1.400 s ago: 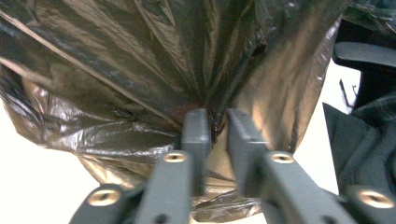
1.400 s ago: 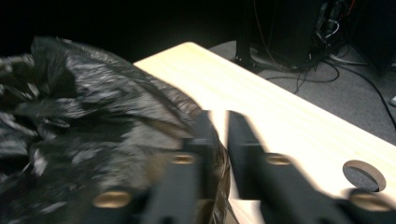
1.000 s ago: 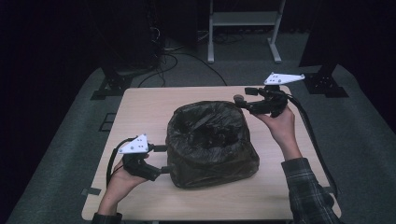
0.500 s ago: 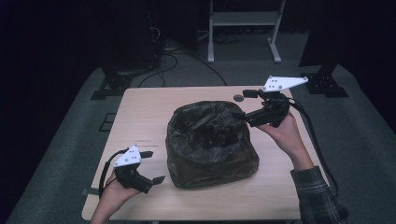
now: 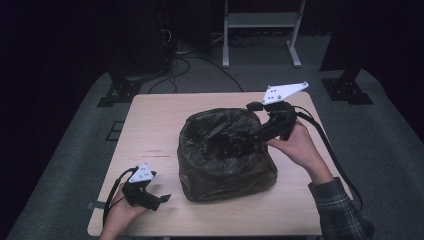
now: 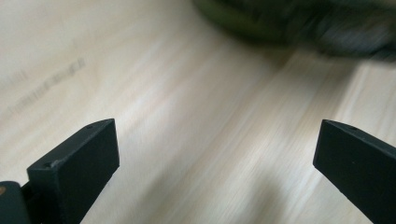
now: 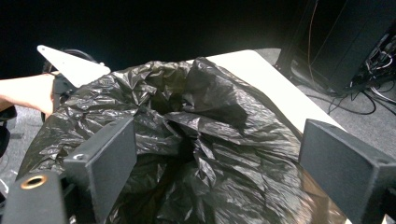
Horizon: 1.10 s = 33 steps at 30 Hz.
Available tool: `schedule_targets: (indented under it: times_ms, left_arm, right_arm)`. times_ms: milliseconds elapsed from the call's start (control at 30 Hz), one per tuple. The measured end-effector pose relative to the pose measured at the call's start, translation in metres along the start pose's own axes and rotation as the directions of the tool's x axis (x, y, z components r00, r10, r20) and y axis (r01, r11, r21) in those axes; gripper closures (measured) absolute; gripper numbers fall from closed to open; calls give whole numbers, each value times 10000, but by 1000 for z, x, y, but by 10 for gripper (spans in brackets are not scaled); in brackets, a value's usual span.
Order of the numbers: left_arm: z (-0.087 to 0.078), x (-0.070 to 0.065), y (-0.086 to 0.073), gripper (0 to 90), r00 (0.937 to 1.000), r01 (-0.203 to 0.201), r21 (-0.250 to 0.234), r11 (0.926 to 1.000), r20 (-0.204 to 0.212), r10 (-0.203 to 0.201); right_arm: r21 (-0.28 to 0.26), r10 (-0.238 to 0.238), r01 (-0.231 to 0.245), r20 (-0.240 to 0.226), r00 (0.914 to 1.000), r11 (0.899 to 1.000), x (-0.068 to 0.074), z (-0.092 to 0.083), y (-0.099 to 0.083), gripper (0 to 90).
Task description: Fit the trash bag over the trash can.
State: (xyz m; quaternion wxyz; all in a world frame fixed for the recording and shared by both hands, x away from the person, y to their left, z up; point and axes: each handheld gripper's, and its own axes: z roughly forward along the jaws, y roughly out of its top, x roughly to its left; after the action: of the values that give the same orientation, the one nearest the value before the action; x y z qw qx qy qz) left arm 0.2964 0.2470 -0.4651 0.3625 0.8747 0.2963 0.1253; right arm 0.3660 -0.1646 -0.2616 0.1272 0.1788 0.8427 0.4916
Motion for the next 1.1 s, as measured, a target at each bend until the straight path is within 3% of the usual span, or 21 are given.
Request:
schedule_targets:
  times_ms: [200,467,533,700,833,1000,1067,1100]
  left_arm:
    - [10,4,-7,0,9999,74,580,9983,-116,-67]
    - [12,7,-11,0,9996,123,211,9997,-240,-118]
    - [13,6,-12,0,9996,121,-66,9999,-254,-122]
    - [13,6,-12,0,9996,128,-73,9999,-261,-130]
    - [13,6,-12,0,9996,128,-76,9999,-258,-130]
    - [13,6,-12,0,9996,128,-73,9999,-259,-130]
    - [13,6,-12,0,9996,128,-72,9999,-256,-130]
    - [13,6,-12,0,9996,128,-72,9999,-258,-130]
  right_arm:
    - [661,-212,222,-169,9996,9976,3,14,4,99]
    - [1278,-171,207,-290,9994,9916,5,31,5,99]
    - [1553,-196,247,-344,9992,9876,5,36,5,99]
    - [2160,-233,304,-352,9991,9759,5,49,6,99]
    - [2946,-201,316,-421,9989,9551,4,61,3,99]
    - [4247,-308,464,-436,9986,9042,3,76,-3,99]
    - [4445,-506,612,-357,9981,8937,5,77,-3,99]
    - [4464,-425,550,-380,9984,8931,5,78,-3,99]
